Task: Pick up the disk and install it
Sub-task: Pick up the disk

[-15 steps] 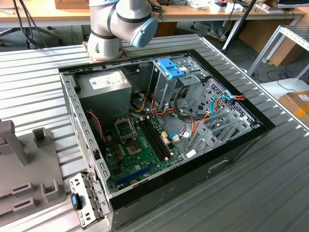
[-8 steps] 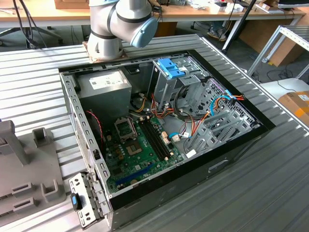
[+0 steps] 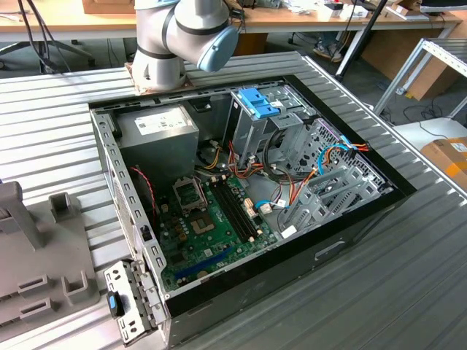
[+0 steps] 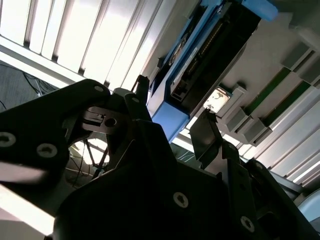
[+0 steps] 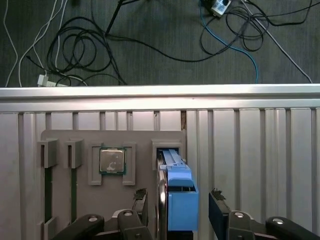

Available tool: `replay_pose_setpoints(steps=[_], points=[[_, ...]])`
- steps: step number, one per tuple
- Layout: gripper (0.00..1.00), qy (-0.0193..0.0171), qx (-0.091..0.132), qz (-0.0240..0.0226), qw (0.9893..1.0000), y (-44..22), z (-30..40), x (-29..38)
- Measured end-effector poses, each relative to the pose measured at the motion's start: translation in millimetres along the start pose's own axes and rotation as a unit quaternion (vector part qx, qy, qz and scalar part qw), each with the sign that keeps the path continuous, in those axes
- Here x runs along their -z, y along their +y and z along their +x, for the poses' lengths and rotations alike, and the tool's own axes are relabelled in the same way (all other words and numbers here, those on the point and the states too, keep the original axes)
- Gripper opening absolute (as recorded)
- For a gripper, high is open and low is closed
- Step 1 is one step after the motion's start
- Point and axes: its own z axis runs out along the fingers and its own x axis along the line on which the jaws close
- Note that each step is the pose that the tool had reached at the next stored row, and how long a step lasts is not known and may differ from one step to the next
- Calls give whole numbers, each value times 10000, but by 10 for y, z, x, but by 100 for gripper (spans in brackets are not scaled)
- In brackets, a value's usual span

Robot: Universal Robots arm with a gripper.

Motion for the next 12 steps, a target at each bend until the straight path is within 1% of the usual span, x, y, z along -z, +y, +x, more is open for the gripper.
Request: replay_pose_setpoints(steps=[1,2,4,8,12], points=[[60,0,0,2,10000,24,1,-1],[60,0,0,3,10000,33,1,-3],[60,0,1,12,10000,35,2,-11],[60,0,-1,13,10000,28,0,-13],[60,-1,-91,15,10000,28,-2,-13]])
